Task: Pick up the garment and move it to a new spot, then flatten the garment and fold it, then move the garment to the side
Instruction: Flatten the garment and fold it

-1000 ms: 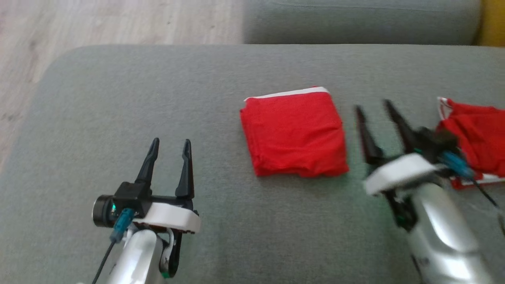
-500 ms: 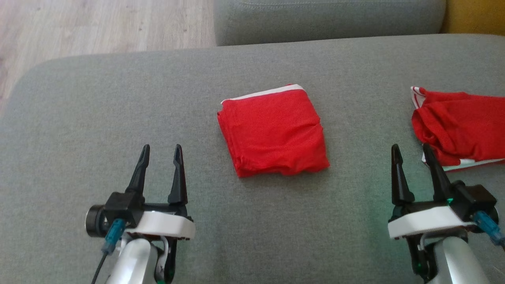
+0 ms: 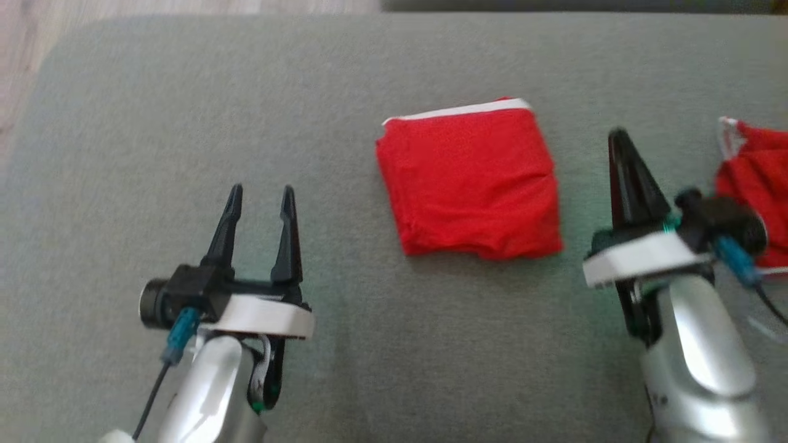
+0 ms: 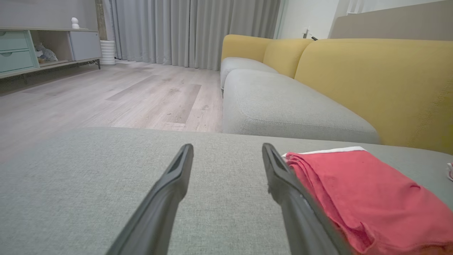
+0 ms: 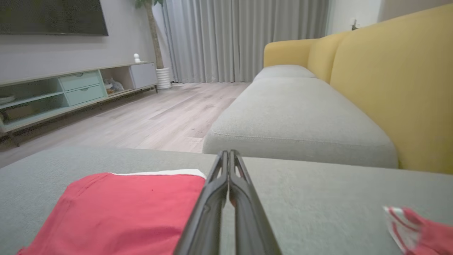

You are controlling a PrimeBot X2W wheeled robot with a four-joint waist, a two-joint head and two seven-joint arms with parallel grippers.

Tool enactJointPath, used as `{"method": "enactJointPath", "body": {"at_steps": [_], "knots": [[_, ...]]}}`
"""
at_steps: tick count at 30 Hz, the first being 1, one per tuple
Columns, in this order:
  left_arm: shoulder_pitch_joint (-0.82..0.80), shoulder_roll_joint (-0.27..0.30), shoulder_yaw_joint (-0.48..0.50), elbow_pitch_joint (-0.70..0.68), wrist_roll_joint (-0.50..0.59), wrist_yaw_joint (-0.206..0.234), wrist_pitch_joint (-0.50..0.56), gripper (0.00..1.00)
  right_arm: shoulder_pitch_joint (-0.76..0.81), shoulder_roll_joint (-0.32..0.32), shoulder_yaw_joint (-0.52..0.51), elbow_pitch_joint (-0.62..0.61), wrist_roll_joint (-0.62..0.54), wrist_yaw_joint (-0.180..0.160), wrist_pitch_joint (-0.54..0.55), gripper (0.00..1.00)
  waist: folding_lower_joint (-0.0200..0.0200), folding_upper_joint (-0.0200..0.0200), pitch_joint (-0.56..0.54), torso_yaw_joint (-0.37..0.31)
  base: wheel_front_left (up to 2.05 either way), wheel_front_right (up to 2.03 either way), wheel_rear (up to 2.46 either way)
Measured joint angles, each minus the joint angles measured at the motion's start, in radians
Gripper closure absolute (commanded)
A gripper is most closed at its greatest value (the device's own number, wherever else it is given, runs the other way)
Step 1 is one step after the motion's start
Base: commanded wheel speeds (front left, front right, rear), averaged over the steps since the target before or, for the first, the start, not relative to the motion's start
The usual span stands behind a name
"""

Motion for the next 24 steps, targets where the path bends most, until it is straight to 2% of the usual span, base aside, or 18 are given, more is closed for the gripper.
{"method": "enactJointPath", "body": {"at_steps": [5, 6, 14, 18, 24], "knots": [[-0.028, 0.0, -0.022, -0.002, -0.03, 0.004, 0.0, 0.0, -0.148, -0.002, 0.022, 0.148, -0.005, 0.0, 0.04, 1.0, 0.0, 0.0, 0.055, 0.058, 0.0, 0.0, 0.0], [-0.028, 0.0, -0.022, -0.002, -0.03, 0.004, 0.0, 0.0, -0.148, -0.002, 0.022, 0.148, -0.005, 0.0, 0.04, 1.0, 0.0, 0.0, 0.055, 0.058, 0.0, 0.0, 0.0], [-0.047, -0.001, -0.063, 0.003, -0.051, 0.018, 0.0, 0.0, -0.263, -0.009, 0.058, 0.435, -0.052, 0.0, 0.085, 1.0, -0.0001, 0.0, 0.107, 0.136, 0.0, 0.0, 0.0], [-0.046, -0.001, -0.064, 0.017, -0.061, 0.019, 0.0, 0.0, -0.291, -0.017, 0.068, 0.488, -0.04, 0.0, 0.042, 1.0, -0.0002, 0.0, 0.098, 0.148, 0.0, 0.0, 0.0], [-0.045, -0.001, -0.062, 0.028, -0.059, 0.019, 0.0, 0.0, -0.294, -0.023, 0.217, 0.456, 0.069, 0.0, 0.009, 1.0, -0.0004, 0.0, 0.062, 0.147, 0.0, 0.0, 0.0]]}}
